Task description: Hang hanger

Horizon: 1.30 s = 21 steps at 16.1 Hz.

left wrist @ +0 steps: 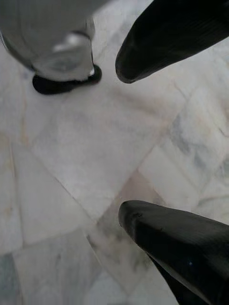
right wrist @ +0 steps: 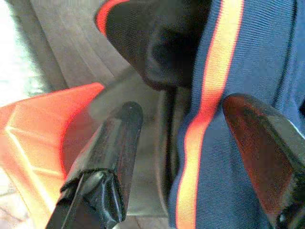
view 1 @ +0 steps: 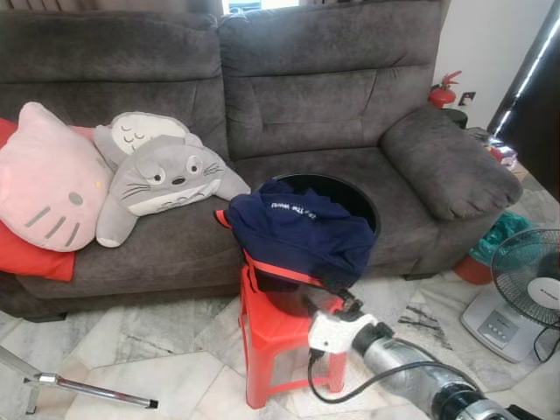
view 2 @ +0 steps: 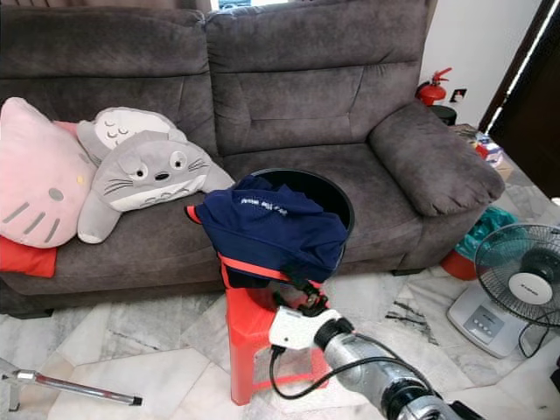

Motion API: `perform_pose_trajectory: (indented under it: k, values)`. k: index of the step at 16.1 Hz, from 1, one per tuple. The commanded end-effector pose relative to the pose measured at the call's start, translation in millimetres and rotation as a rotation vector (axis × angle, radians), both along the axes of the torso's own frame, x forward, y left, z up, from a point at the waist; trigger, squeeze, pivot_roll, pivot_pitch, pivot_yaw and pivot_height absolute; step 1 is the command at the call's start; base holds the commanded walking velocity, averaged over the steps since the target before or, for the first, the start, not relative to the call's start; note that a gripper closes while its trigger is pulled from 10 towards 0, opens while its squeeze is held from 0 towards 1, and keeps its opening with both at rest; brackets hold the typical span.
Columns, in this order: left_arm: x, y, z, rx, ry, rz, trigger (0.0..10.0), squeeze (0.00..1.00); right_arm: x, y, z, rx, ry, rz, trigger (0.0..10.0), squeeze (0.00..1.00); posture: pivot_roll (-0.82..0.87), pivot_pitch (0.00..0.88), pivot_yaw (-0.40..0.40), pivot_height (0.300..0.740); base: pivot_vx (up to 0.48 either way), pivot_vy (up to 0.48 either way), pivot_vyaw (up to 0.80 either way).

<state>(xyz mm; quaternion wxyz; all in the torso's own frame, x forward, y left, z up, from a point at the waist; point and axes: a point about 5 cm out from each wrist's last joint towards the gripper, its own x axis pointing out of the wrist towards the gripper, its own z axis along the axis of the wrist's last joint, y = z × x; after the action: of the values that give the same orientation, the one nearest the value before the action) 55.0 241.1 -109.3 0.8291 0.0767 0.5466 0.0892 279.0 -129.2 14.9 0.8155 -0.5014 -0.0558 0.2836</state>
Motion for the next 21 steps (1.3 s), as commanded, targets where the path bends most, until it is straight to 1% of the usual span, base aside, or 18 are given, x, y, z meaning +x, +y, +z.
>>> perform_pose_trajectory:
  k: [1,4,5,8,10,12,14,16,19,21]
  values:
    - [-8.6,2.8,-1,-0.007,0.021,0.012,10.0,0.0,1.4,4.2,1,-0.006,0.006,0.03,10.0,0.0,-0.15,0.0,0.005,0.74,0.0,0.0,0.0]
    - [-7.6,3.2,0,-0.007,0.019,0.01,10.0,0.0,1.3,6.5,0,-0.021,-0.004,0.04,10.0,0.0,-0.15,0.0,0.007,0.74,0.0,0.0,0.0]
    - [-2.6,0.3,-1,-0.009,0.01,0.006,10.0,0.0,5.0,7.4,2,-0.039,-0.024,0.029,10.0,0.0,-0.15,0.0,0.008,0.74,0.0,0.0,0.0]
    - [1.8,-9.3,-2,-0.017,0.001,0.001,10.0,0.0,8.8,7.0,5,-0.045,-0.048,0.011,10.0,0.0,-0.14,0.0,0.007,0.74,0.0,0.0,0.0]
    - [2.4,-15.1,-3,-0.023,0.001,-0.001,10.0,0.0,14.2,3.0,10,-0.049,-0.112,-0.026,10.0,0.0,-0.14,0.0,0.008,0.74,0.0,0.0,0.0]
    - [2.4,-15.2,-3,-0.023,0.001,-0.001,10.0,0.0,14.3,3.1,10,-0.051,-0.114,-0.027,10.0,0.0,-0.14,0.0,0.008,0.74,0.0,0.0,0.0]
    - [2.9,-18.8,-4,-0.027,0.004,-0.005,10.0,0.0,17.0,-0.7,13,-0.054,-0.161,-0.066,10.0,0.0,-0.15,0.0,0.009,0.74,0.0,0.0,0.0]
    - [1.4,-13.6,-3,-0.023,0.003,-0.002,10.0,0.0,17.4,-3.4,14,-0.047,-0.183,-0.08,10.0,0.0,-0.15,0.0,0.009,0.74,0.0,0.0,0.0]
    - [-2.7,-1.1,-1,-0.012,0.003,0.003,10.0,0.0,17.4,-4.8,16,-0.038,-0.207,-0.087,10.0,0.0,-0.15,0.0,0.009,0.74,0.0,0.0,0.0]
    - [-6.6,8.4,2,-0.003,0.004,0.01,10.0,0.0,17.6,-8.4,20,-0.019,-0.257,-0.107,10.0,0.0,-0.15,0.0,0.009,0.74,0.0,0.0,0.0]
